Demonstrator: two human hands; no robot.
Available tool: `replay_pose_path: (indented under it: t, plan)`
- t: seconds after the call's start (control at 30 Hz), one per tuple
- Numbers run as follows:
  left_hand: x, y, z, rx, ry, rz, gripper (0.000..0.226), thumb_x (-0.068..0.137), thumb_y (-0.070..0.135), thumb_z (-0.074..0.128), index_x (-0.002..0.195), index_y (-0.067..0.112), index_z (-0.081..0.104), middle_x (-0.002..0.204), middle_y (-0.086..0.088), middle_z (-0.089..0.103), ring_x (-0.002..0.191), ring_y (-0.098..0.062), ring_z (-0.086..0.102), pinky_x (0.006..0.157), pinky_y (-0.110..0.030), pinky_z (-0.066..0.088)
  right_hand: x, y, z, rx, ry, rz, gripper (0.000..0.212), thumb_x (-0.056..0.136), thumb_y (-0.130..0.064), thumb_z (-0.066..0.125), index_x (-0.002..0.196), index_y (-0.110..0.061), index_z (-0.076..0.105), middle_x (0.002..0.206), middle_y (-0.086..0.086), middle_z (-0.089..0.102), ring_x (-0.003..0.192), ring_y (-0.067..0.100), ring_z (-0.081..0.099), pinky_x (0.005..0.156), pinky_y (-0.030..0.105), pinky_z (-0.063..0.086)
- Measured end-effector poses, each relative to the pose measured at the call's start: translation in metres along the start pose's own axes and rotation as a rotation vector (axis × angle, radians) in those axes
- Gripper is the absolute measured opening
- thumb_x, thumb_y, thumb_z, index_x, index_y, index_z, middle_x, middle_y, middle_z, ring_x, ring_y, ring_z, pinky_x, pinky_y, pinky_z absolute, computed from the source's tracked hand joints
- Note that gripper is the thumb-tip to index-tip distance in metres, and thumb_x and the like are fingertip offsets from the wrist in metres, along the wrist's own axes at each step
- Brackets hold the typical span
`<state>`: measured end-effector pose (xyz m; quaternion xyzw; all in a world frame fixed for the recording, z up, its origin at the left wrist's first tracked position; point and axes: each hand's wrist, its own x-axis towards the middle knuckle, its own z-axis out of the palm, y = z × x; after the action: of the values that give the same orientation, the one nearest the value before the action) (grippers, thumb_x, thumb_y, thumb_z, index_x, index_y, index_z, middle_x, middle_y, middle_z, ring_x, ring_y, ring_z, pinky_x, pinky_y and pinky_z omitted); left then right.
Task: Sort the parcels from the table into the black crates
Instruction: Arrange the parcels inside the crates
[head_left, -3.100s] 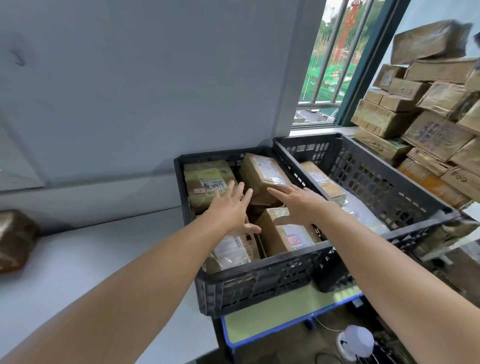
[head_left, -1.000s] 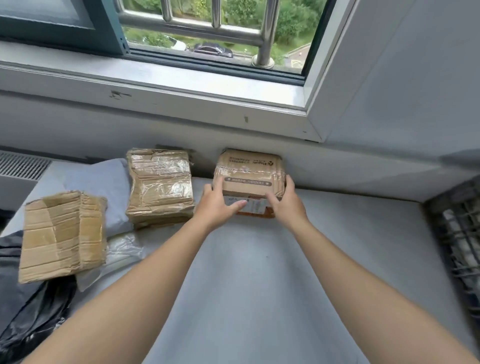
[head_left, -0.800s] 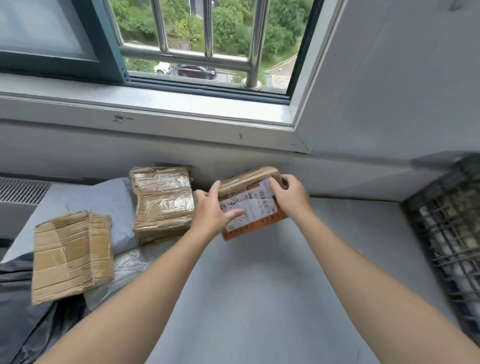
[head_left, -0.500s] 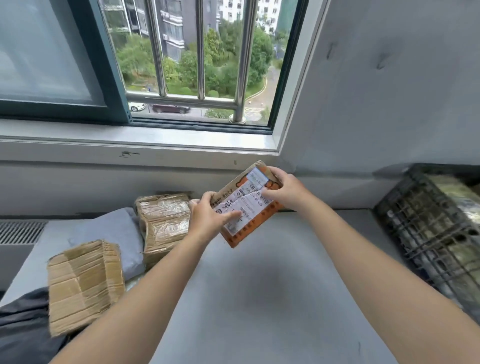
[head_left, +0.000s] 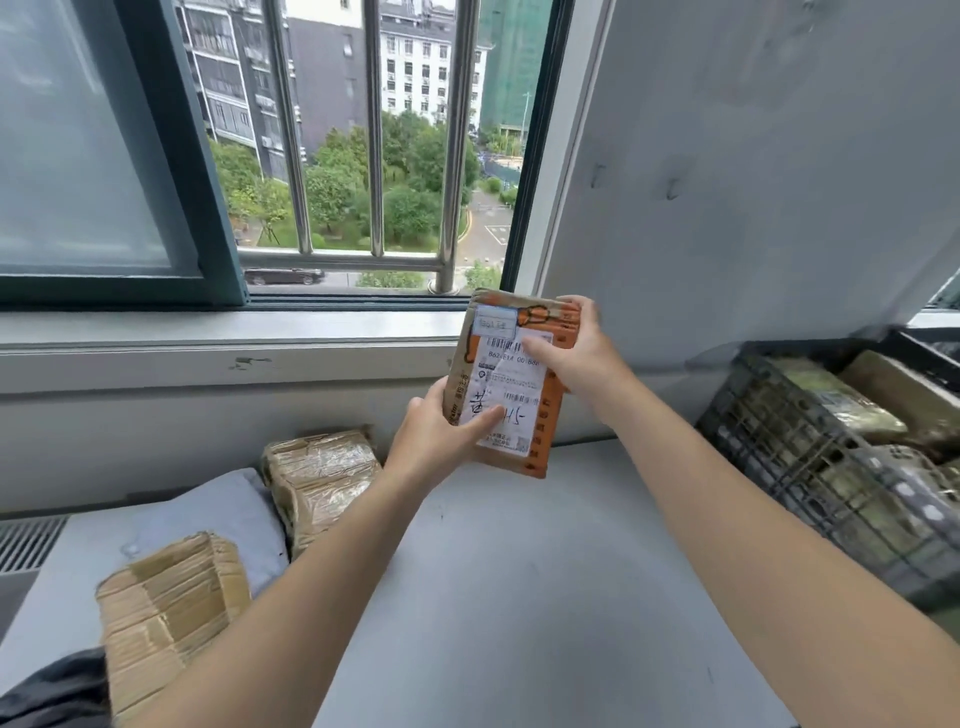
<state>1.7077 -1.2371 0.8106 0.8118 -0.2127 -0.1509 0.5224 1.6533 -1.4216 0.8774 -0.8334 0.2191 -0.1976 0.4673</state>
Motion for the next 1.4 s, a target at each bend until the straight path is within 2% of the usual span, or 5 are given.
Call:
replay_pose_path:
  t: [0.17,0.47,0.8,1.07,1.4]
  plan:
    - [-0.011,0.036,-0.004,0.337,0.084,0.072,0.048,0.083,0.074,0.053,0.122,0.045,0.052,0.115,0.009,0.062,0.112,-0.023,0.057,0.096,-0.047,0.049,-0.002,-0.015,-0.023,0.016,0.060,-0.103,0.063,0.091,-0.038,0.069,0.138,-0.032,0.027,0.106,-0.015,0.058,0.091,0.003,0.061,0.063,0.022,0.050]
    - [-0.027,0.095,0.033,-0.134,0.156,0.332,0.083,0.092,0.041,0.066,0.155,0.035,0.013,0.127,0.014,0.064,0.110,-0.006,0.065,0.094,-0.042,0.056,-0.015,-0.036,-0.075,0.223,0.004,-0.300,0.054,0.095,-0.039,0.062,0.141,-0.039,0.033,0.112,-0.012,0.068,0.093,0.004,0.070,0.075,0.030,0.061]
    - [-0.032,0.128,0.062,-0.113,0.215,0.373,0.073,0.088,0.054,0.051,0.153,0.044,0.020,0.119,0.025,0.065,0.096,-0.001,0.068,0.084,-0.043,0.059,-0.027,-0.005,-0.126,0.393,-0.274,-0.386,0.076,0.088,-0.014,0.054,0.154,-0.028,0.020,0.130,-0.004,0.062,0.117,0.016,0.063,0.086,0.032,0.057]
    - [-0.041,0.143,0.104,-0.080,0.244,0.379,0.068,0.099,0.037,0.054,0.156,0.040,0.016,0.114,0.036,0.057,0.089,0.021,0.059,0.068,-0.006,0.048,-0.028,0.022,-0.162,0.422,-0.311,-0.380,0.077,0.086,-0.012,0.056,0.152,-0.031,0.022,0.129,-0.007,0.063,0.119,0.017,0.062,0.088,0.037,0.057]
    - [-0.057,0.154,0.155,-0.113,0.205,0.330,0.066,0.100,0.037,0.054,0.152,0.051,0.016,0.130,0.020,0.061,0.110,-0.005,0.065,0.088,-0.044,0.059,-0.036,0.061,-0.196,0.456,-0.308,-0.300,0.067,0.091,-0.012,0.056,0.148,-0.033,0.028,0.119,-0.015,0.067,0.112,0.014,0.066,0.079,0.029,0.058]
